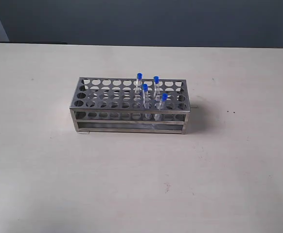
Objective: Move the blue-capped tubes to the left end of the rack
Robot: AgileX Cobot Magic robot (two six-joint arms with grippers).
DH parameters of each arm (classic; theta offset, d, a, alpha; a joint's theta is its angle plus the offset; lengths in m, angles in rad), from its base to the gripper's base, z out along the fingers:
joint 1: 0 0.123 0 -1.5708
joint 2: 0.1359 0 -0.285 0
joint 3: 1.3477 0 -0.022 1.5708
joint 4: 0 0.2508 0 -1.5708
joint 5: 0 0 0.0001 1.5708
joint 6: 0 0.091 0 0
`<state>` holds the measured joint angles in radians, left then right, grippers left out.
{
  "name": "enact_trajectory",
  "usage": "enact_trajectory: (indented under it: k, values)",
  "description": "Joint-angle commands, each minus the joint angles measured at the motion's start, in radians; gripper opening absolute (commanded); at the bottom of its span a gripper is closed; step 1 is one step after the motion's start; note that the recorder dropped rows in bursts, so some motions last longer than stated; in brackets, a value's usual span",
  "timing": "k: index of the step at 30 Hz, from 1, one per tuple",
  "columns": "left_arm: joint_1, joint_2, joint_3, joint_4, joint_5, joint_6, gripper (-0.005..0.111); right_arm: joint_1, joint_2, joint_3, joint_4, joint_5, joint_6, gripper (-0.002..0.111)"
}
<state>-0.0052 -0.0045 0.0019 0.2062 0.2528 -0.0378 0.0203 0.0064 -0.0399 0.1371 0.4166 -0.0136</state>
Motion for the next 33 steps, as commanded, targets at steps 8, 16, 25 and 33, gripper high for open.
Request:
enact_trajectory:
  k: [8,16,25,33]
  values:
    - [-0.006,0.004,-0.002,-0.004,-0.013,-0.003,0.000,0.002,-0.006,0.005,-0.184,-0.426,-0.008,0.000]
    - [-0.006,0.004,-0.002,-0.004,-0.013,-0.003,0.000,0.002,-0.006,0.005,0.103,-0.711,0.433,0.000]
    - [-0.006,0.004,-0.002,-0.004,-0.013,-0.003,0.000,0.016,0.012,-0.047,-0.358,-0.882,0.930,0.000]
    - [-0.006,0.004,-0.002,-0.004,-0.013,-0.003,0.000,0.016,0.516,-0.564,-0.980,-0.891,0.924,0.000]
